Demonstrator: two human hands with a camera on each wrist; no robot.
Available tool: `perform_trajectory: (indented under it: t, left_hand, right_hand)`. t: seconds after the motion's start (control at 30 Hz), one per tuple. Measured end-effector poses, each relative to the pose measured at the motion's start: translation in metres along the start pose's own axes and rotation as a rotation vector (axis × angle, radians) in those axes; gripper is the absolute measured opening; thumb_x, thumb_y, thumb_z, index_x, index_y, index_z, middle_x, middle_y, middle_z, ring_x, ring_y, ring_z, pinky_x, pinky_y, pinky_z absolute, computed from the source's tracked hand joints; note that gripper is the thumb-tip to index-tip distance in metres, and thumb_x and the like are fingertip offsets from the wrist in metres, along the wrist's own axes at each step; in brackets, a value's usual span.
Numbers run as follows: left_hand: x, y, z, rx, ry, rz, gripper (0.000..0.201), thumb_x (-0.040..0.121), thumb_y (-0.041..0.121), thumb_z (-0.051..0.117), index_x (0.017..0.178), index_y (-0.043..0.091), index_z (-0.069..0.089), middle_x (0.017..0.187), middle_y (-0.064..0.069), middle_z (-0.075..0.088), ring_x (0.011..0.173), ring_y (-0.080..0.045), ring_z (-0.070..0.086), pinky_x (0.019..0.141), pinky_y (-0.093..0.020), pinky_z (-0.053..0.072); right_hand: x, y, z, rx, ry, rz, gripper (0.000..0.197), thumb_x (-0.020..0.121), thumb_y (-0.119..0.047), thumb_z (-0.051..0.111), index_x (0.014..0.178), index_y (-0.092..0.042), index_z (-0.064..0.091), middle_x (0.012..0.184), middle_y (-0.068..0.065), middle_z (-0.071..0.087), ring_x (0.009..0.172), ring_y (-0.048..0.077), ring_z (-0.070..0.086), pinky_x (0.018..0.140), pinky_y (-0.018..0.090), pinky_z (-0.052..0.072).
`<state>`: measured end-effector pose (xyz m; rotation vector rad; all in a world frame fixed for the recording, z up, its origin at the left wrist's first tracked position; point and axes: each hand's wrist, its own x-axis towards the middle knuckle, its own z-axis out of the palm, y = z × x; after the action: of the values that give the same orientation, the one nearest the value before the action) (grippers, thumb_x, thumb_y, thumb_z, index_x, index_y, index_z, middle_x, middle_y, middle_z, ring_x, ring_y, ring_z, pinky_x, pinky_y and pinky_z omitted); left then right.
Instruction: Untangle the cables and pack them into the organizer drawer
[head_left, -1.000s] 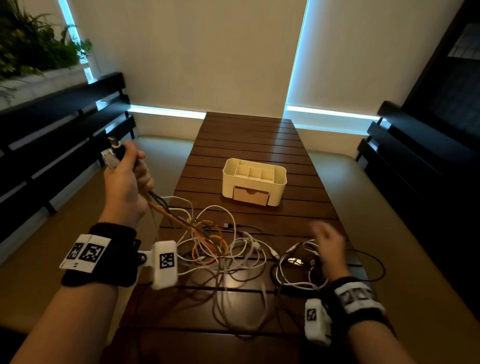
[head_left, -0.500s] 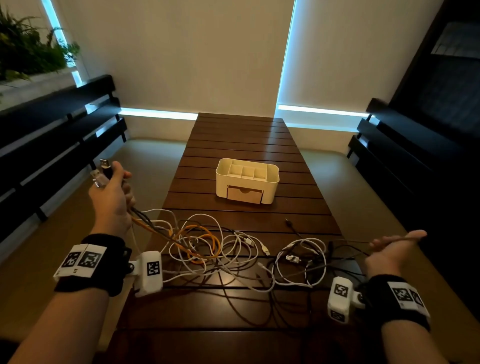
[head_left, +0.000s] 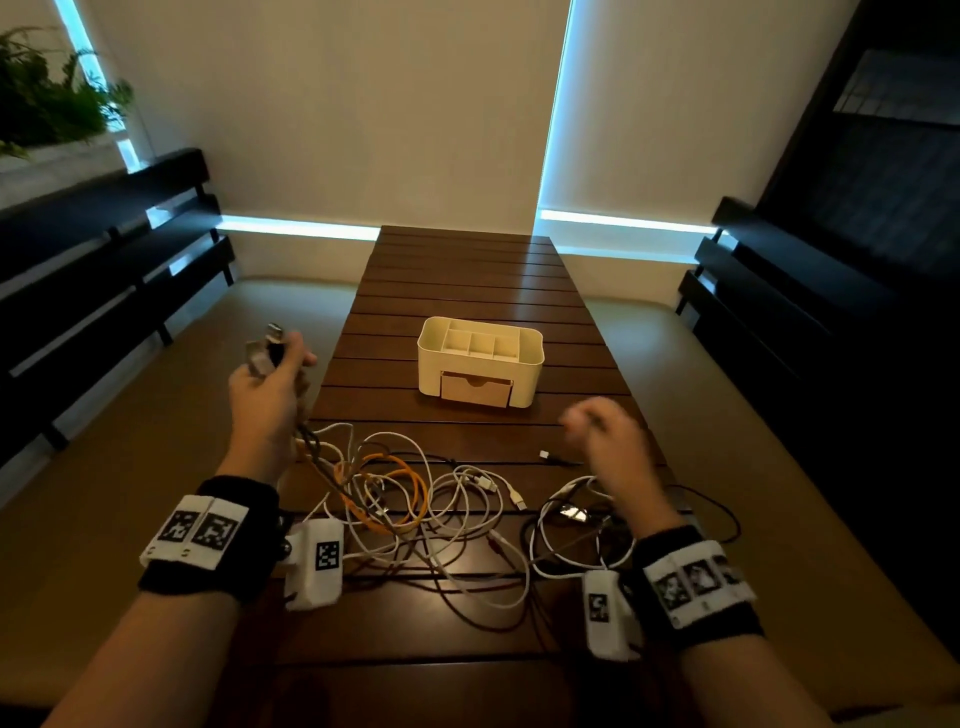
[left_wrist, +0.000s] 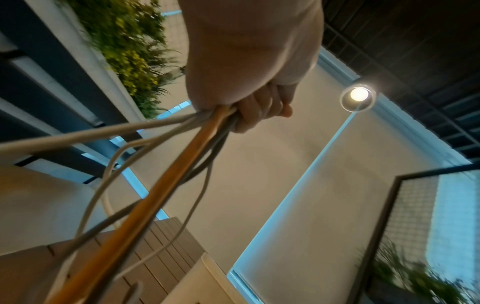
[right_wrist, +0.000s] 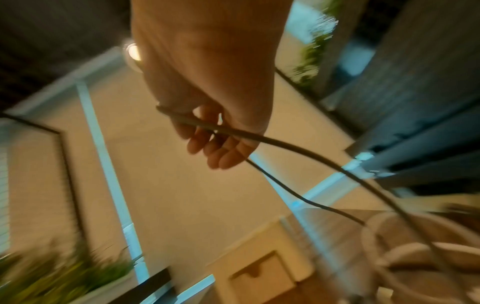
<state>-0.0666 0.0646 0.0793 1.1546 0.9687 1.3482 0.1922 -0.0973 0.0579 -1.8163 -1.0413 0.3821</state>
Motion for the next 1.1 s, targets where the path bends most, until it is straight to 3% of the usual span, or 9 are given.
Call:
perform_trajectory:
  t: [0.07,0.2,0.3,0.43,0.53,0.67,0.87,1.0,1.1]
  left_hand:
    - [-0.014,0.0,0.016,0.118,-0.18,0.016,0.023,0.094,0.033,0.051,0.077,0.02,0.059,0.059,0.007,0.04,0.05,-0.005,0.034,0.046,-0.018,0.029]
    - [-0.035,-0.015,0.043,0.3,-0.614,-0.05,0.02,0.095,0.021,0.05,0.104,0.014,0.067,0.06,0.008,0.059,0.055,-0.004,0.053,0.054,-0.018,0.044]
    - [-0.035,-0.045,0.039,0.342,-0.781,-0.294,0.019,0.094,0.012,0.051,0.102,0.013,0.068,0.083,-0.006,0.068,0.073,-0.019,0.061,0.067,-0.028,0.047]
    - [-0.049,-0.093,0.036,0.62,-0.85,-0.367,0.02,0.088,0.014,0.058,0.073,0.003,0.062,0.063,-0.002,0.059,0.061,-0.013,0.052,0.06,-0.032,0.046]
    - [-0.06,-0.118,0.041,0.687,-0.934,-0.361,0.029,0.084,0.029,0.065,0.077,0.001,0.061,0.07,-0.008,0.054,0.067,-0.019,0.049,0.065,-0.038,0.042]
    - [-0.081,-0.145,0.049,1.146,-1.135,-0.222,0.021,0.086,0.034,0.064,0.082,0.013,0.064,0.088,-0.009,0.065,0.083,-0.021,0.061,0.076,-0.034,0.048]
    - [-0.075,-0.156,0.035,1.384,-0.871,-0.104,0.028,0.087,0.032,0.054,0.11,0.02,0.063,0.108,-0.005,0.065,0.104,-0.024,0.06,0.083,-0.034,0.048]
    - [-0.066,-0.151,0.03,1.454,-0.757,-0.106,0.027,0.09,0.023,0.045,0.111,0.015,0.061,0.11,-0.008,0.065,0.103,-0.027,0.061,0.083,-0.038,0.05]
    - [-0.062,-0.144,0.032,1.411,-0.701,-0.096,0.022,0.09,0.02,0.046,0.103,0.013,0.061,0.103,-0.009,0.065,0.097,-0.028,0.061,0.079,-0.037,0.05]
  right_hand:
    - [-0.007,-0.031,0.03,-0.195,-0.292,-0.279,0.012,0.092,-0.011,0.053,0.102,-0.012,0.059,0.101,-0.003,0.054,0.092,0.008,0.051,0.076,0.014,0.041]
    - [-0.025,-0.061,0.076,-0.311,-0.568,-0.581,0.021,0.088,-0.001,0.052,0.106,-0.011,0.055,0.121,0.005,0.046,0.098,0.018,0.053,0.082,0.029,0.051]
    - [-0.027,-0.042,0.085,-0.418,-0.693,-0.509,0.015,0.088,0.002,0.048,0.099,-0.003,0.056,0.116,0.014,0.045,0.098,0.029,0.051,0.084,0.038,0.047]
    - [-0.033,0.002,0.088,-0.504,-0.891,-0.377,0.012,0.088,0.001,0.05,0.092,0.002,0.061,0.113,0.015,0.046,0.099,0.03,0.049,0.08,0.027,0.037]
    - [-0.038,0.026,0.085,-0.41,-0.841,-0.132,0.012,0.088,0.0,0.051,0.085,-0.008,0.06,0.107,0.004,0.033,0.096,0.018,0.04,0.083,0.021,0.035]
    - [-0.02,0.049,0.061,-0.384,-0.295,0.16,0.03,0.086,0.003,0.047,0.068,-0.021,0.053,0.097,0.003,0.044,0.091,0.019,0.049,0.075,0.02,0.036]
    - [-0.026,0.08,0.04,-0.846,-0.775,0.264,0.021,0.081,-0.035,0.068,0.08,-0.017,0.056,0.091,0.003,0.055,0.099,0.025,0.058,0.073,0.031,0.043]
    - [-0.029,0.093,0.032,-0.889,-0.674,0.214,0.007,0.091,-0.019,0.051,0.091,-0.014,0.057,0.111,0.013,0.06,0.103,0.032,0.057,0.079,0.036,0.045]
    - [-0.014,0.088,0.014,-0.52,-0.406,0.306,0.013,0.097,-0.016,0.043,0.098,-0.013,0.055,0.097,0.015,0.063,0.082,0.03,0.062,0.071,0.038,0.051]
